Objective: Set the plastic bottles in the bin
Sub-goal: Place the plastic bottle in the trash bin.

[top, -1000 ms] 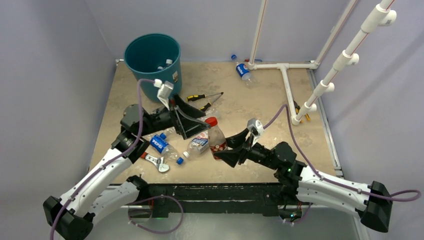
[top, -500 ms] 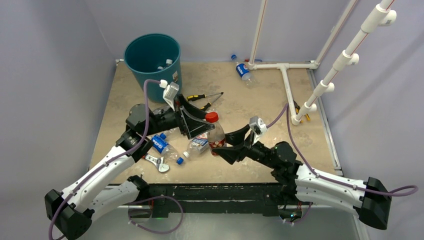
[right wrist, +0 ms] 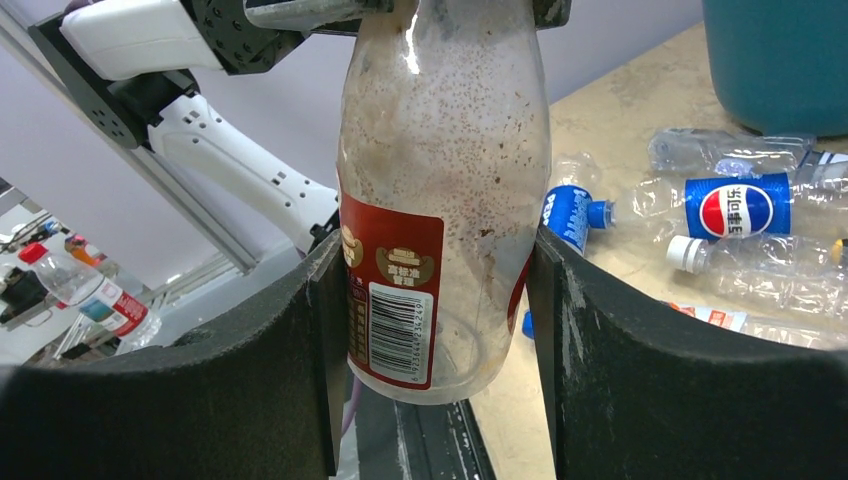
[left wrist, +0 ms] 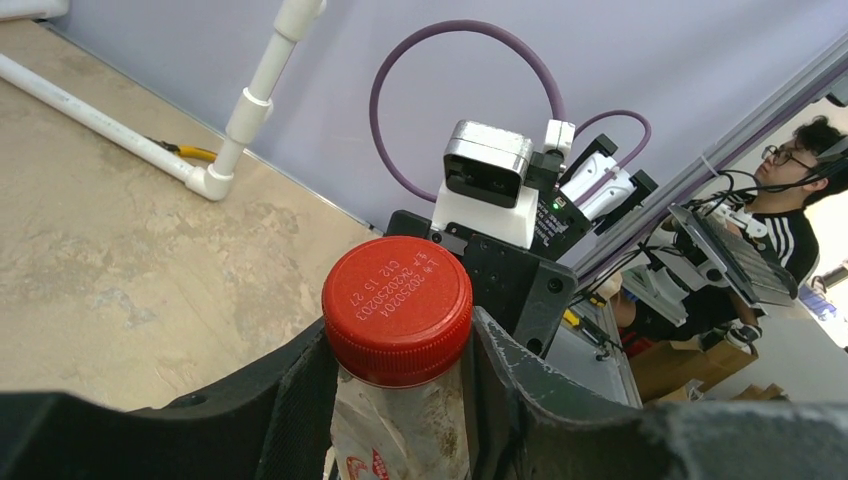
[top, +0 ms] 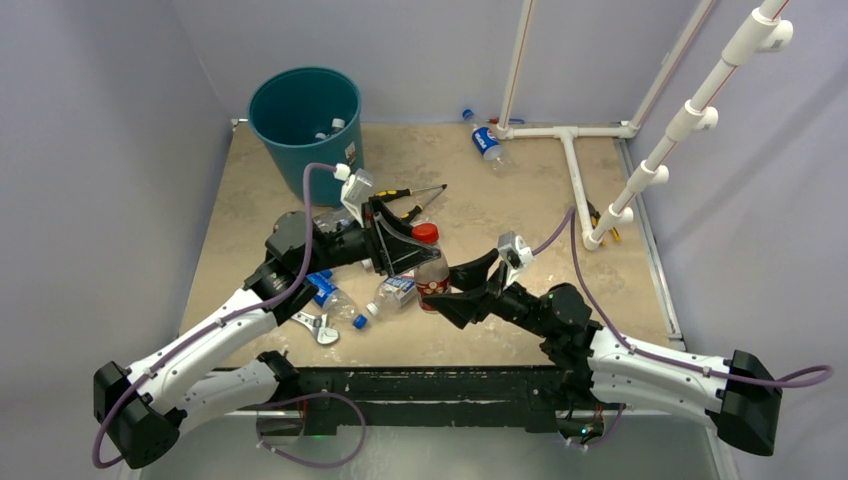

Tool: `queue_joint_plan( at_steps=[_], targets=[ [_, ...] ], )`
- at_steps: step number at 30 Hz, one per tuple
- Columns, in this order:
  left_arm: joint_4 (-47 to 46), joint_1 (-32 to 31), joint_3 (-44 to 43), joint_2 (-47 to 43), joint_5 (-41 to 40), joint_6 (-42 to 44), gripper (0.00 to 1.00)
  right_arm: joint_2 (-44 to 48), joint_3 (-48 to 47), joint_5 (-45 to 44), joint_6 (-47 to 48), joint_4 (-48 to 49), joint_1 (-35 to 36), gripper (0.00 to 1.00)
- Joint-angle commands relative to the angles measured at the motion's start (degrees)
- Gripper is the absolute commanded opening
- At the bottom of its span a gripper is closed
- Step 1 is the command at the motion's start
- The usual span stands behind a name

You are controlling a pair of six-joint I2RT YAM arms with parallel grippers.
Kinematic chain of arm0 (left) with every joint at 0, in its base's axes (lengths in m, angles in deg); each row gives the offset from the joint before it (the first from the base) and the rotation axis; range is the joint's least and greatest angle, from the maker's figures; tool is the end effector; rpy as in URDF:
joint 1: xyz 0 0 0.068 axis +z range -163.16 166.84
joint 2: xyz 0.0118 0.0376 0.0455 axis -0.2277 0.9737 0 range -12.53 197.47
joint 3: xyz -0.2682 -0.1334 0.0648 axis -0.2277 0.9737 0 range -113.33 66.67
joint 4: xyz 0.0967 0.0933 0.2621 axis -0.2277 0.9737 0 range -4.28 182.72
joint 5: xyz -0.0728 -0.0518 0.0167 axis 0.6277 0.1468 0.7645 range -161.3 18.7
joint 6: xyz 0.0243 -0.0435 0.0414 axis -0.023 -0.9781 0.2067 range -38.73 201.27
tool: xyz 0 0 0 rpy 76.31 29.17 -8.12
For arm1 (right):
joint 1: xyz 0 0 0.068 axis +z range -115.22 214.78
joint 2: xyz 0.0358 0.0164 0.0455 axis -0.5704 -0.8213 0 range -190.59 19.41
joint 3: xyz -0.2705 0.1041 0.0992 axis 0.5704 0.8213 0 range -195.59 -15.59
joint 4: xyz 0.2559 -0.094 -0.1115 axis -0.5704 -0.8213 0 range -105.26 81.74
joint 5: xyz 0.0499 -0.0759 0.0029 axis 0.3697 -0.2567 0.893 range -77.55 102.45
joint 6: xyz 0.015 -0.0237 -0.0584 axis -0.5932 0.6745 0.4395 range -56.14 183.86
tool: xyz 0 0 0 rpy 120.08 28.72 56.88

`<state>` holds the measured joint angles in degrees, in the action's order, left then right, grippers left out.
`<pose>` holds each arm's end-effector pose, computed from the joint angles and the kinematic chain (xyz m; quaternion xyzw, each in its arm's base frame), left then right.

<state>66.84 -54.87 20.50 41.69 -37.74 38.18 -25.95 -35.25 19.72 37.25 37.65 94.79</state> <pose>0.1644 -0.1839 0.3978 0.2152 0.6127 -0.6334 0.4209 0.0970 0.1808 0.3014 -0.2138 0.5320 0.5878 0.5707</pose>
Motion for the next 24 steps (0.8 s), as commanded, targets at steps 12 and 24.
queue_joint_plan(
  at_steps=[12,24],
  targets=[
    [0.05,-1.26,-1.45,-1.32,-2.60,2.64,0.00,0.20,-0.80,-1.16,-1.98,-4.20,0.72,0.83],
    [4.09,-1.27,-4.03,-2.96,-6.51,6.40,0.00,3.04,-2.12,-2.64,-4.62,-6.63,0.72,0.94]
  ],
)
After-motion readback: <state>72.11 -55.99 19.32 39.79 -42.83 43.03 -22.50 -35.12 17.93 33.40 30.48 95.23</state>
